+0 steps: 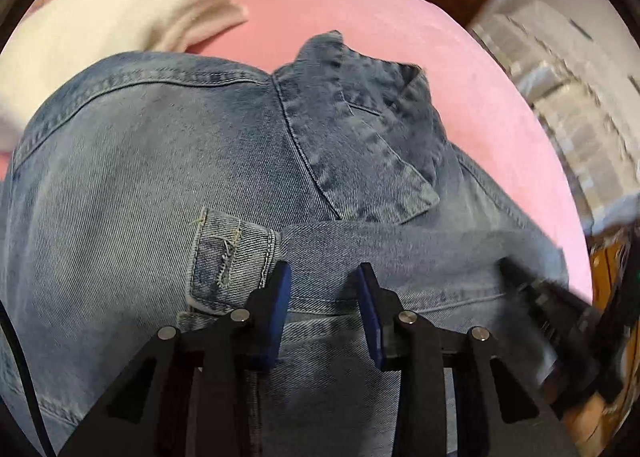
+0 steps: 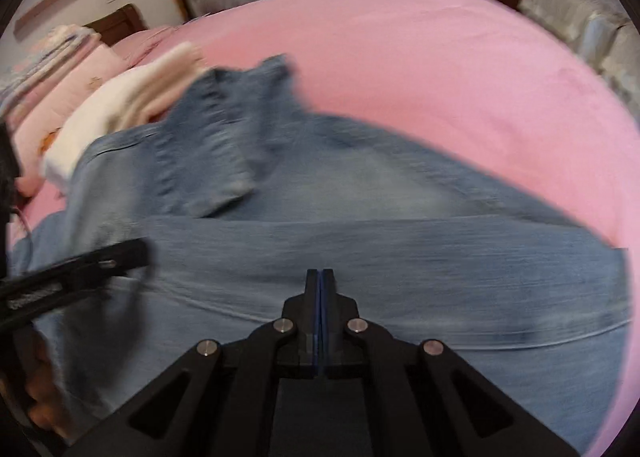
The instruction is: Fold large clothes
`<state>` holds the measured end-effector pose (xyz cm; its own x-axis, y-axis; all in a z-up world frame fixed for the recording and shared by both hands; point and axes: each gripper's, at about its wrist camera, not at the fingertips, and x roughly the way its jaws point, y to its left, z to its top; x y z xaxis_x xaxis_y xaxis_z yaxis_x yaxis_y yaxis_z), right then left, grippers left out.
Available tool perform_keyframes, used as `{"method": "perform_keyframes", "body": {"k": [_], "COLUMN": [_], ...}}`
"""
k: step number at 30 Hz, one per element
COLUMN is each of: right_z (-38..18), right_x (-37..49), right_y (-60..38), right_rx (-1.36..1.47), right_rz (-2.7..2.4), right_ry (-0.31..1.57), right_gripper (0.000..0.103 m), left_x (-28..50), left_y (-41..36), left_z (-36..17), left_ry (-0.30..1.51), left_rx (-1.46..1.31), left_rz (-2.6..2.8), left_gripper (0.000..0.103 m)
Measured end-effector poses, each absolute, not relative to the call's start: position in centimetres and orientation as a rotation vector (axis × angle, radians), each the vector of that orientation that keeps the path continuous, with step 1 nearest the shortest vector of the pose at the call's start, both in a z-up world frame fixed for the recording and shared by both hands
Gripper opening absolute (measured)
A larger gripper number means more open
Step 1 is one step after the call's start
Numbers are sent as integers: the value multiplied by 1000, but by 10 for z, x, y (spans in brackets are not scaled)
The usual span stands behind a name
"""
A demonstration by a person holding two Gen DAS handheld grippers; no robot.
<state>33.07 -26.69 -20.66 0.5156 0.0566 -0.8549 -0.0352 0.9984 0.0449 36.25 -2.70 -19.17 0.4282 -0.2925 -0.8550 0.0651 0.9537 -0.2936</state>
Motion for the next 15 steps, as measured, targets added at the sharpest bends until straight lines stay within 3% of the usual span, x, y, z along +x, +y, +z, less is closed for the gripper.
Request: {"method": "perform_keyframes", "body": {"k": [3,7,15], "right_z": [-209,-204,-178], "right_x": [322,305,276], "right_y": [-325,-381,-368], "right_rx": [9,209,223], "right_rz": [-123,-119,-160], "right_ry": [1026,1022,1014], "right_gripper": [0,0,5], "left_x": [364,360,339], "left_y": [-31,-40,-49], "left_z": [-192,-189,-162], "left_ry": [1111,1106,1084], "left_rx": [-196,-153,-151], "left_rz": [-235,-213,-187], "left_gripper": [33,33,33]}}
